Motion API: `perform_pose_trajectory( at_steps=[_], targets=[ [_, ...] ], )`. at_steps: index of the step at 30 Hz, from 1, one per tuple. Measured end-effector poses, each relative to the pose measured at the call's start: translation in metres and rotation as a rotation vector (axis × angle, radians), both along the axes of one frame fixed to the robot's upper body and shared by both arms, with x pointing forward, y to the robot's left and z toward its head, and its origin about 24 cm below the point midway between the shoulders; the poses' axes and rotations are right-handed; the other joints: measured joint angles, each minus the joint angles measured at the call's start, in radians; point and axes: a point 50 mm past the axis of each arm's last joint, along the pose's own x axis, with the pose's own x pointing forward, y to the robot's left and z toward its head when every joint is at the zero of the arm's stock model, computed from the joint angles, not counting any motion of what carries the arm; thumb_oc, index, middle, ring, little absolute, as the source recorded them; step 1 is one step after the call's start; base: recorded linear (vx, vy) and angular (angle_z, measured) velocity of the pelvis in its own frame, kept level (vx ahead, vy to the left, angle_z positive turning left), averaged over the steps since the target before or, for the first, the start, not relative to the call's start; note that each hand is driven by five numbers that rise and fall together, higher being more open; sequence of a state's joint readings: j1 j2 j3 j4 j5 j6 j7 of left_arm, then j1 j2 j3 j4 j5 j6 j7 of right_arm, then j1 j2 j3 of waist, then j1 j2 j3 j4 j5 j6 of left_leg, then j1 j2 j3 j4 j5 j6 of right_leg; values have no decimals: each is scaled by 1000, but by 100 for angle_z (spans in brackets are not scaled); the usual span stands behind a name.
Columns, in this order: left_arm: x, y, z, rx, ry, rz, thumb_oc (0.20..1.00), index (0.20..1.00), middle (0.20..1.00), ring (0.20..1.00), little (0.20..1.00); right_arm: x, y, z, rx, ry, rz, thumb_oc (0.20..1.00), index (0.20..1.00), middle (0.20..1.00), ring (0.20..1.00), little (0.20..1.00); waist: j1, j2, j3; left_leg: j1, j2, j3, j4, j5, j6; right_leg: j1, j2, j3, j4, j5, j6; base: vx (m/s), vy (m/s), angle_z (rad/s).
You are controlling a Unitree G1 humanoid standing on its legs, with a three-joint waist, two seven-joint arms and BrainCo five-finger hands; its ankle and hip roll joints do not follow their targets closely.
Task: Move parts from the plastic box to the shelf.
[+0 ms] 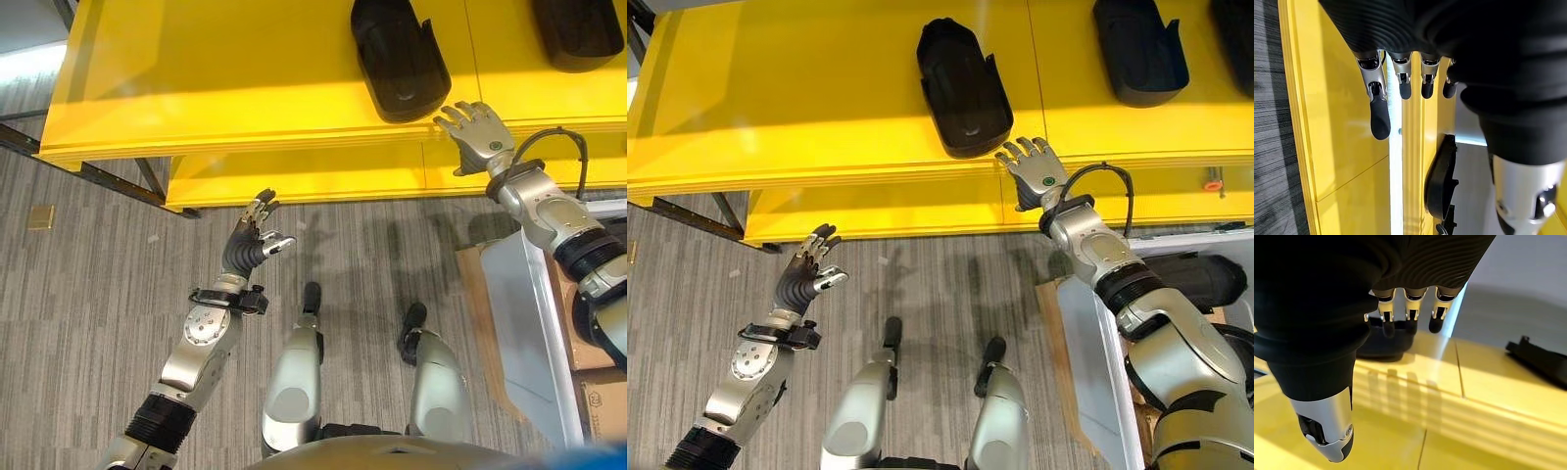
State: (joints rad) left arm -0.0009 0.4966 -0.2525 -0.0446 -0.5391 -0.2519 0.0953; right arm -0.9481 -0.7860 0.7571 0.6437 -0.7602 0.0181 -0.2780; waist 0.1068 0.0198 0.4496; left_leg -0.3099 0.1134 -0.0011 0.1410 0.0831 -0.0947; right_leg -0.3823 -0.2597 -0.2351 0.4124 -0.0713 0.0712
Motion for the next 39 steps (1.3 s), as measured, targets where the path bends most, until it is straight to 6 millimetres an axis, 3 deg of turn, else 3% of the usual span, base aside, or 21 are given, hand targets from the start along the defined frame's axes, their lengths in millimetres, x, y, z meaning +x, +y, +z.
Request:
perform_pose_trajectory(
  at_steps=[4, 12, 30, 39],
  targets=[
    [0, -1, 0, -8, -3, 2, 1000, 1000, 1000, 1000, 1000, 3, -8, -4, 33, 16, -52, 1000, 1000, 1000, 1000, 1000, 12, 1, -1, -20, -3, -2, 1, 3, -1, -28, -5, 0, 19, -3, -3, 0, 0, 0],
    [-1, 0, -1, -15, 3, 29, 1000, 1000, 1000, 1000, 1000, 4, -2, -5, 63, 20, -40, 1000, 1000, 1000, 1000, 1000, 24, 10, 5, -24, -5, -9, 1, 5, -3, -30, -8, -3, 25, -8, -3, 3, -1, 1],
    [-2, 2, -2, -48, 10, 45, 1000, 1000, 1000, 1000, 1000, 15, 1, 26, 135, -62, -55, 1000, 1000, 1000, 1000, 1000, 47, 14, 31, -57, -8, -37, 4, 17, -6, -50, -16, -29, 50, -17, -8, 4, 0, 4],
    [-3, 4, -2, -60, 4, 58, 1000, 1000, 1000, 1000, 1000, 19, 4, 18, 290, -43, -76, 1000, 1000, 1000, 1000, 1000, 54, 14, 31, -64, -14, -43, 11, 17, -6, -59, -24, -30, 65, -30, -7, 3, 5, 2]
  ],
)
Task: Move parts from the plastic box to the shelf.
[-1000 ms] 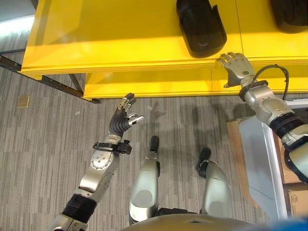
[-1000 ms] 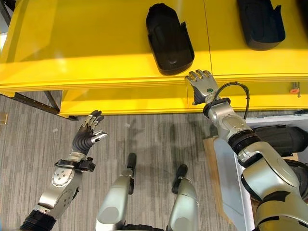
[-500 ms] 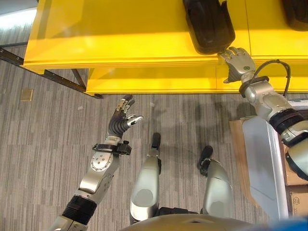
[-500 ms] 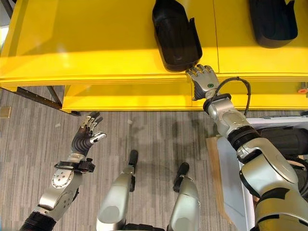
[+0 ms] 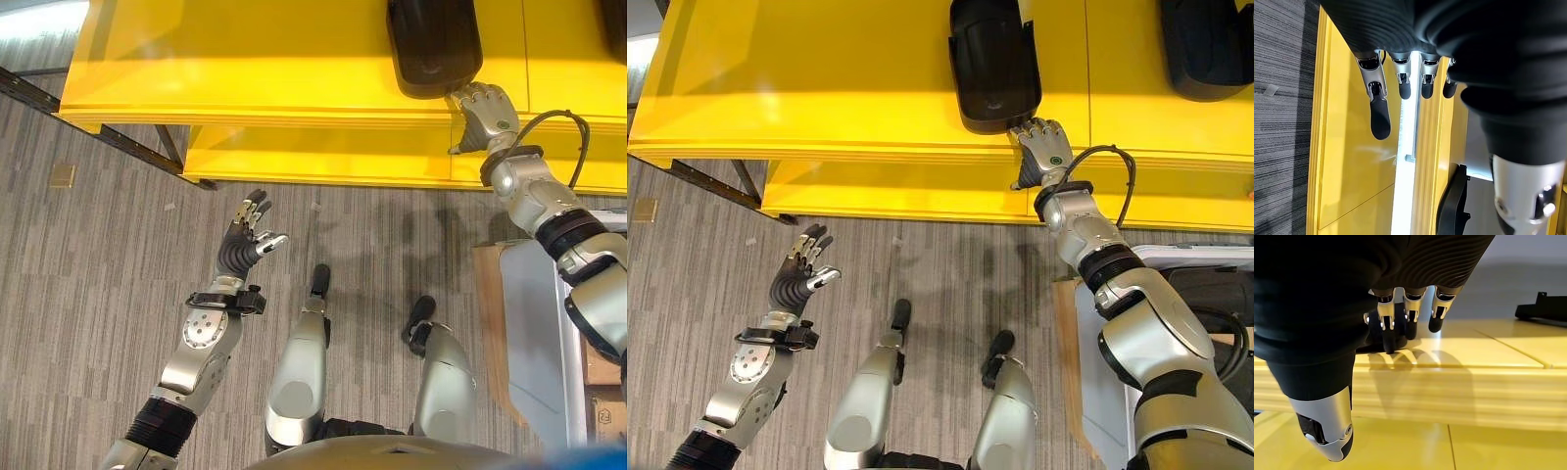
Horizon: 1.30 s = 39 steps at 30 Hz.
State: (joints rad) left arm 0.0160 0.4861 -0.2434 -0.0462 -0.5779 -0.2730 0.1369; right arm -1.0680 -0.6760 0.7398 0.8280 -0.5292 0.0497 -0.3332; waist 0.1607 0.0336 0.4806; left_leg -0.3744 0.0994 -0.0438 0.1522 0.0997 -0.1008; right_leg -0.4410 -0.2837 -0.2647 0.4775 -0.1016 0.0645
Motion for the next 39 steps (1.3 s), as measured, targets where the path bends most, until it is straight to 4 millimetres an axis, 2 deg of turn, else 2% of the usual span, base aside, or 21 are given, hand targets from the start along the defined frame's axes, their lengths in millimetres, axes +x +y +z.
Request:
perform_pose_trajectory(
  at_steps=[4, 6, 10, 23, 33, 39],
  targets=[
    [0, 1, 1, -1, -4, 3, 1000, 1000, 1000, 1000, 1000, 1, -5, 0, 51, 9, -25, 1000, 1000, 1000, 1000, 1000, 1, -1, 7, -19, -1, -16, 11, 1, -1, -4, -2, -14, 7, -1, -2, -3, 22, 10],
    [0, 2, 2, -2, -11, 11, 1000, 1000, 1000, 1000, 1000, 4, -5, 8, 73, -7, -32, 1000, 1000, 1000, 1000, 1000, 8, -1, 17, -22, -2, -18, 16, 1, -1, -7, -2, -14, 10, -3, -4, -1, 11, 2],
    [0, 3, 2, -2, -13, 14, 1000, 1000, 1000, 1000, 1000, 4, -6, 11, 94, -14, -33, 1000, 1000, 1000, 1000, 1000, 16, -1, 17, -23, -2, -19, 16, 1, -1, -7, -3, -15, 10, -3, -4, 0, 0, 0],
    [0, 4, 3, -5, -23, 19, 1000, 1000, 1000, 1000, 1000, 10, 6, 36, 107, -71, -15, 1000, 1000, 1000, 1000, 1000, 22, -1, 17, -29, -3, -22, 25, 0, -2, -9, -4, -16, 14, -3, -4, 0, 0, 0],
    [0, 4, 4, -5, -25, 18, 1000, 1000, 1000, 1000, 1000, 11, 11, 46, 96, -90, -1, 1000, 1000, 1000, 1000, 1000, 24, -1, 17, -29, -4, -22, 26, 0, -1, -9, -5, -16, 19, -3, -4, 0, 0, 0],
    [0, 4, 5, -5, -30, 17, 1000, 1000, 1000, 1000, 1000, 12, 14, 41, 86, -75, 3, 1000, 1000, 1000, 1000, 1000, 25, -1, 17, -29, -5, -24, 29, 0, -2, -8, -7, -17, 22, -3, -4, 0, 0, 0]
  ],
)
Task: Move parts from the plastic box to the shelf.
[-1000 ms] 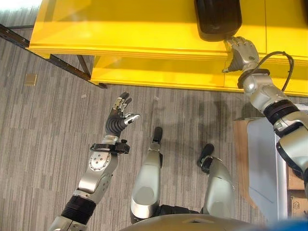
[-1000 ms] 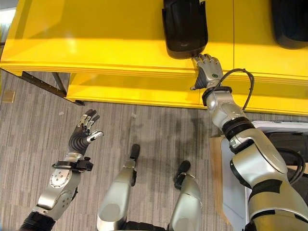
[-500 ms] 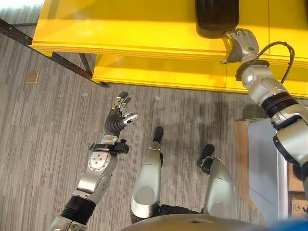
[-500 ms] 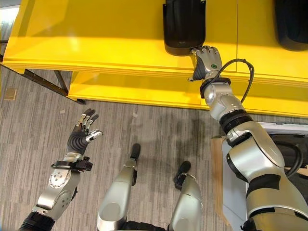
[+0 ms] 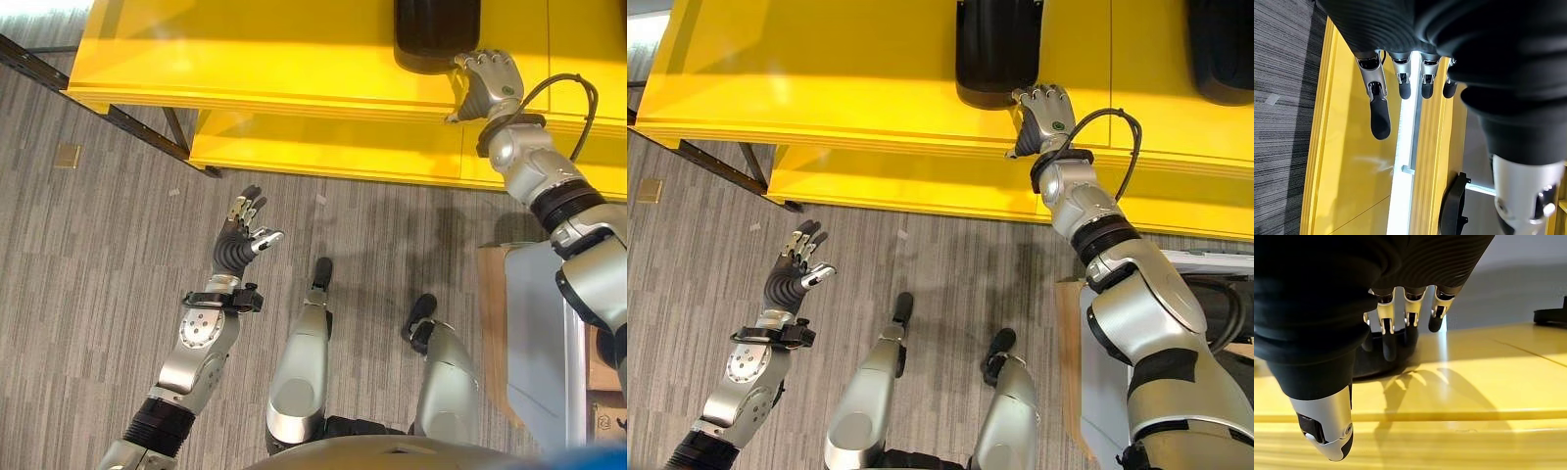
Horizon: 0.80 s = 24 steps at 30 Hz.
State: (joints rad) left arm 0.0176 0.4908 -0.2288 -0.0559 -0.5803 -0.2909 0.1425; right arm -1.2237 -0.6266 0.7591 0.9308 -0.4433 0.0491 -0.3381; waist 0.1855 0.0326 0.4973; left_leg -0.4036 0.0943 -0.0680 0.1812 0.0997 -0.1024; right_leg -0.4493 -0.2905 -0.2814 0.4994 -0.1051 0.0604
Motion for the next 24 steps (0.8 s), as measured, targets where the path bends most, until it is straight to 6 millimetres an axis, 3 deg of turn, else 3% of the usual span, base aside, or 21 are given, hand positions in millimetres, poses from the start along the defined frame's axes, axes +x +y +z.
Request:
perform_pose_trajectory(
  at_steps=[14, 24],
  targets=[
    [-1, 3, 0, 5, 2, 17, 1000, 1000, 1000, 1000, 1000, 2, -12, -3, 37, 22, -48, 1000, 1000, 1000, 1000, 1000, 4, 0, -1, -9, -7, -9, 5, 0, 0, -1, -7, -8, 1, -1, 1, 2, 2, 2],
    [-1, 6, 4, 2, -5, 15, 1000, 1000, 1000, 1000, 1000, 4, -12, 32, 51, -60, -71, 1000, 1000, 1000, 1000, 1000, 30, 0, -2, -32, -17, -18, 16, 2, 2, -21, -18, -11, 17, -1, 1, 5, 1, 2]
  ],
)
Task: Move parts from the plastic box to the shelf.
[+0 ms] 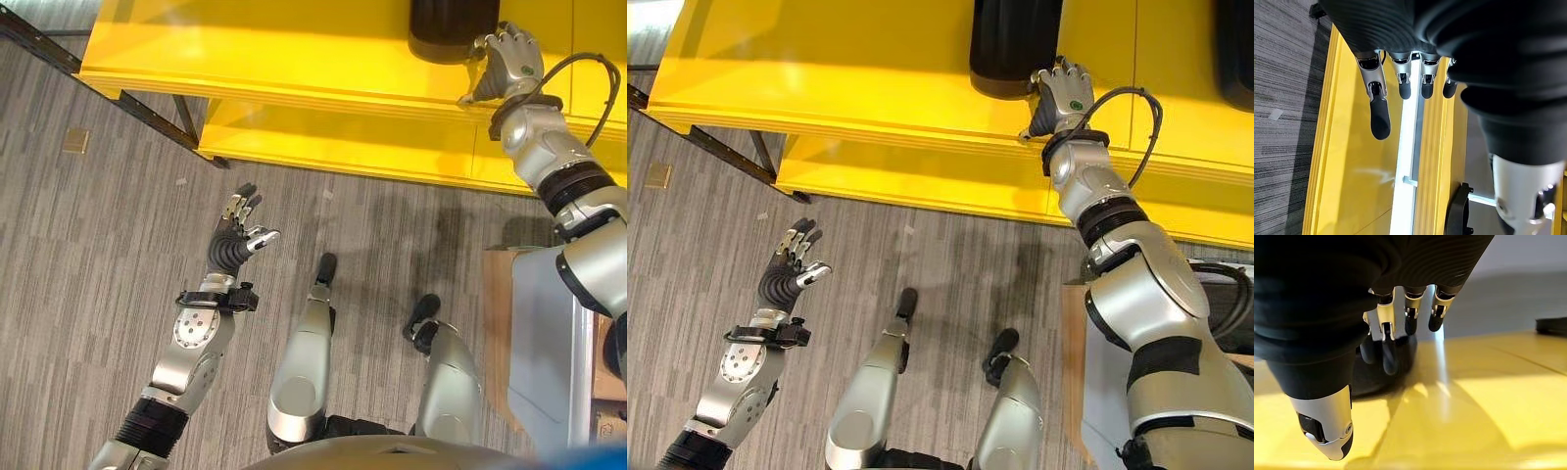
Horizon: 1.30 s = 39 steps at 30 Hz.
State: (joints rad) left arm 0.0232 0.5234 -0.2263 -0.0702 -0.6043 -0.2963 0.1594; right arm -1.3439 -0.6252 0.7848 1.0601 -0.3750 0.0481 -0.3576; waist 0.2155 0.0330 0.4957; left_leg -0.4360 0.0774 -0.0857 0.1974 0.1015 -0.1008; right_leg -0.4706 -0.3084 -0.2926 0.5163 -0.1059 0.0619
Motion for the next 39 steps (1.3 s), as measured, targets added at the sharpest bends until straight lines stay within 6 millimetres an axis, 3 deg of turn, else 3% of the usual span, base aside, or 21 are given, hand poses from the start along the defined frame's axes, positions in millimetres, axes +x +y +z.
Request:
perform_pose_trajectory(
  at_steps=[24, 31, 39],
  targets=[
    [-1, 0, 0, -13, 2, 0, 1000, 1000, 1000, 1000, 1000, 0, 2, 0, -3, 2, 5, 1000, 1000, 1000, 1000, 1000, 0, 0, 0, -4, -7, -6, 4, 1, 1, 0, -8, -3, 5, -2, 4, 0, 0, 1],
    [0, 0, 1, -12, -3, -1, 1000, 1000, 1000, 1000, 1000, -10, 25, 13, -37, -72, 148, 1000, 1000, 1000, 1000, 1000, -30, -2, 0, -8, -7, -6, 16, 0, 2, -2, -7, -2, 7, -2, 4, 0, 0, 0],
    [1, 3, 4, -9, -16, 14, 1000, 1000, 1000, 1000, 1000, -32, 4, 26, -83, -143, 178, 1000, 1000, 1000, 1000, 1000, -49, -34, 4, 5, -1, 2, 16, -1, 4, 7, -1, 5, 1, 1, 1, -13, -1, -3]
  ],
)
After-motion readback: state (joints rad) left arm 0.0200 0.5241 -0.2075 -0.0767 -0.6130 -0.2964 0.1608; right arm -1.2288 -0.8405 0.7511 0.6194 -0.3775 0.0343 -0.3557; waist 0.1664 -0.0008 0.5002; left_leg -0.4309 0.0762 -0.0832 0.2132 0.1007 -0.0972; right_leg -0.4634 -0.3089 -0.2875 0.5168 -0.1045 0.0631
